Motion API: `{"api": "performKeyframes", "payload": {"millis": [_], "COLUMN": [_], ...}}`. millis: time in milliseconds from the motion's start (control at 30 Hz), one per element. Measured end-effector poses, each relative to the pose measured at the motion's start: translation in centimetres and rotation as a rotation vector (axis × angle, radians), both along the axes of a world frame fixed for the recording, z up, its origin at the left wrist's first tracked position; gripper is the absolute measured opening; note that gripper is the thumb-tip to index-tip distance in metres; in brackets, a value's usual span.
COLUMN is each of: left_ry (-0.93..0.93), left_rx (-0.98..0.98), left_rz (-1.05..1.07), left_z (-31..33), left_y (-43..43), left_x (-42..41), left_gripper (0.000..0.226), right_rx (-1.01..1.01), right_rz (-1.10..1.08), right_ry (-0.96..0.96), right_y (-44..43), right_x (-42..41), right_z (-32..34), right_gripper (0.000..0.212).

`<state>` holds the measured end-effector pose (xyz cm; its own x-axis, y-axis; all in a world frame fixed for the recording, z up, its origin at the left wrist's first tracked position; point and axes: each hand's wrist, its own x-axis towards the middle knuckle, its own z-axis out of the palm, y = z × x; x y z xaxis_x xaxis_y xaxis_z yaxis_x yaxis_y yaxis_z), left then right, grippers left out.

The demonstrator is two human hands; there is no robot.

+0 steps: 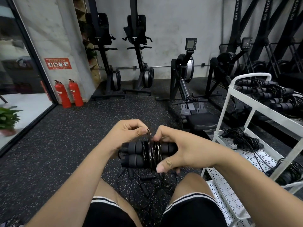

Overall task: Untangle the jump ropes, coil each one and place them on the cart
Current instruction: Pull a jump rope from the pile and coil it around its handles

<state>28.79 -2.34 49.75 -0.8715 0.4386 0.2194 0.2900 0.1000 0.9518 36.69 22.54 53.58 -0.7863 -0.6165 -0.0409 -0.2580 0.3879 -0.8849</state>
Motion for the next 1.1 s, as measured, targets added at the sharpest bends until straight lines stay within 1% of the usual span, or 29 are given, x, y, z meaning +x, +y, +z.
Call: {"api": "performKeyframes", "payload": {"millis": [33,67,100,167,233,267,333,400,467,500,600,633,700,733,767,800,900,967,1033,1100], "left_ry": [-0.031,-0.078,-0.134,-0.139,-0.093,-0.099,-0.073,-0.036,-0.036,-0.041,-0.021,-0.004,-0.002,-0.003,0.006,0.03,0.151,0.209,0.224,0.187], "left_rx": [0.02,0.052,0.075,-0.052,-0.212,-0.242,-0.291,-0.353,-0.402,-0.425,-0.471,-0.474,-0.447,-0.42,-0.403,-0.393,-0.45,-0.502,-0.561,-0.551], "left_rz": [-0.026,-0.009,0.051,0.226,0.228,0.212,0.229,0.236,0.224,0.231,0.23,0.208,0.161,0.14,0.123,0.114,0.109,0.114,0.122,0.131], "left_z": [-0.2,-0.4,-0.4,-0.9,-2.0,-2.3,-2.4,-2.6,-2.5,-2.4,-2.3,-2.2,-1.9,-1.8,-1.7,-1.8,-1.7,-1.5,-1.6,-1.5], "left_y": [0.3,0.6,1.2,2.1,2.8,3.2,3.5,3.6,3.9,4.0,4.2,4.5,5.0,5.1,5.2,5.2,5.2,5.4,5.6,5.6], "left_x": [0.3,0.7,1.2,2.3,2.8,2.7,2.6,2.4,2.8,2.8,2.8,3.1,3.5,3.8,4.0,4.1,4.6,4.9,5.1,5.0], "left_gripper": [0.038,0.026,0.014,0.035,0.037,0.039,0.043,0.037,0.032,0.028,0.018,0.018,0.027,0.034,0.038,0.037,0.022,0.026,0.028,0.026], "right_rx": [-0.038,-0.086,-0.144,-0.27,-0.337,-0.322,-0.185,0.061,0.27,0.33,0.409,0.4,0.31,0.255,0.19,0.135,-0.05,-0.116,-0.062,0.024], "right_rz": [-0.005,-0.014,-0.033,-0.106,-0.21,-0.257,-0.331,-0.385,-0.413,-0.422,-0.355,-0.329,-0.347,-0.38,-0.422,-0.476,-0.635,-0.709,-0.756,-0.781], "right_ry": [-0.001,-0.001,0.005,0.024,0.073,0.114,0.221,0.311,0.334,0.332,0.297,0.294,0.268,0.247,0.235,0.23,0.163,0.122,0.172,0.25], "right_y": [0.0,-0.1,-0.2,-0.3,-0.4,-0.4,-0.4,-0.3,-0.2,-0.2,0.2,0.4,0.7,1.0,1.2,1.3,1.0,0.6,0.4,0.2], "right_x": [0.2,0.4,0.5,0.3,0.0,-0.2,-0.7,-0.9,-0.9,-1.0,-1.5,-1.7,-2.3,-2.6,-2.8,-3.1,-3.5,-3.5,-3.6,-3.7], "right_z": [0.3,0.5,0.6,0.7,0.9,0.9,0.7,0.6,0.8,0.8,1.0,1.0,0.9,0.8,0.6,0.3,-0.4,-0.9,-1.3,-1.7], "right_gripper": [0.056,0.056,0.054,0.053,0.054,0.055,0.055,0.058,0.066,0.073,0.109,0.107,0.077,0.067,0.064,0.064,0.068,0.069,0.07,0.07]}}
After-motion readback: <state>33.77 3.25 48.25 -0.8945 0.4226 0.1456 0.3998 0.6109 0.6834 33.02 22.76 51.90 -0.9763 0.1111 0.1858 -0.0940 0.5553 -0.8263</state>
